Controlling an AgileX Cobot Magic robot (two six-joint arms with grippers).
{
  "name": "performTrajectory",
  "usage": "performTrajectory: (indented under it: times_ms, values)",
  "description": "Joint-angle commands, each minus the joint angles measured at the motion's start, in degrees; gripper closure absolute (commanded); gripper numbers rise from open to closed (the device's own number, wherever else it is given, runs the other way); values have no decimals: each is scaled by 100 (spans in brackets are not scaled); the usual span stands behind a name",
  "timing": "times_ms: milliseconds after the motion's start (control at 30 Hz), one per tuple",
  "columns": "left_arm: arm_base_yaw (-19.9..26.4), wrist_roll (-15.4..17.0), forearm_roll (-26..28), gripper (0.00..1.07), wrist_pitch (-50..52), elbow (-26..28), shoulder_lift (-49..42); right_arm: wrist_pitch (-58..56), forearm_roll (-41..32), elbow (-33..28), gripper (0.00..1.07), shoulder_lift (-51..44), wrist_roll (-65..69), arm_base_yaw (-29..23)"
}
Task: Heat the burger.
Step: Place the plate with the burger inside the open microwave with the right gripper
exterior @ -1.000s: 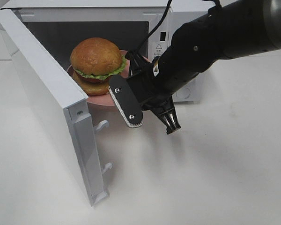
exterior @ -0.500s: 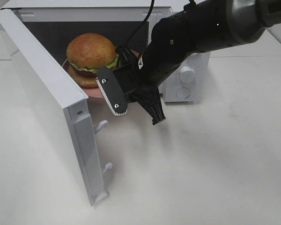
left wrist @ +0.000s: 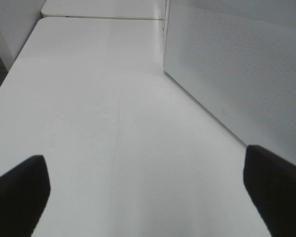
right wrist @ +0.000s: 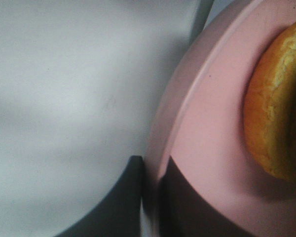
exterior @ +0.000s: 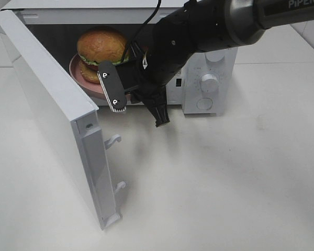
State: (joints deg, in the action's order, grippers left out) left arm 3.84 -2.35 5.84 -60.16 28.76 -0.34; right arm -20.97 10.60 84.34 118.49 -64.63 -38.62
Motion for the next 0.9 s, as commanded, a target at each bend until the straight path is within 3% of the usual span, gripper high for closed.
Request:
performTrajectory:
  times_ms: [33,400,900]
  values:
    - [6,6,23,7,74,-17,-109,149,149,275,107,46,321,23]
    - [6,6,23,7,74,-17,-109,-218,378,1209,107,659,647,23]
    - [6,6,23,7,74,-17,-109,-384,705,1994,105,1197,997,23]
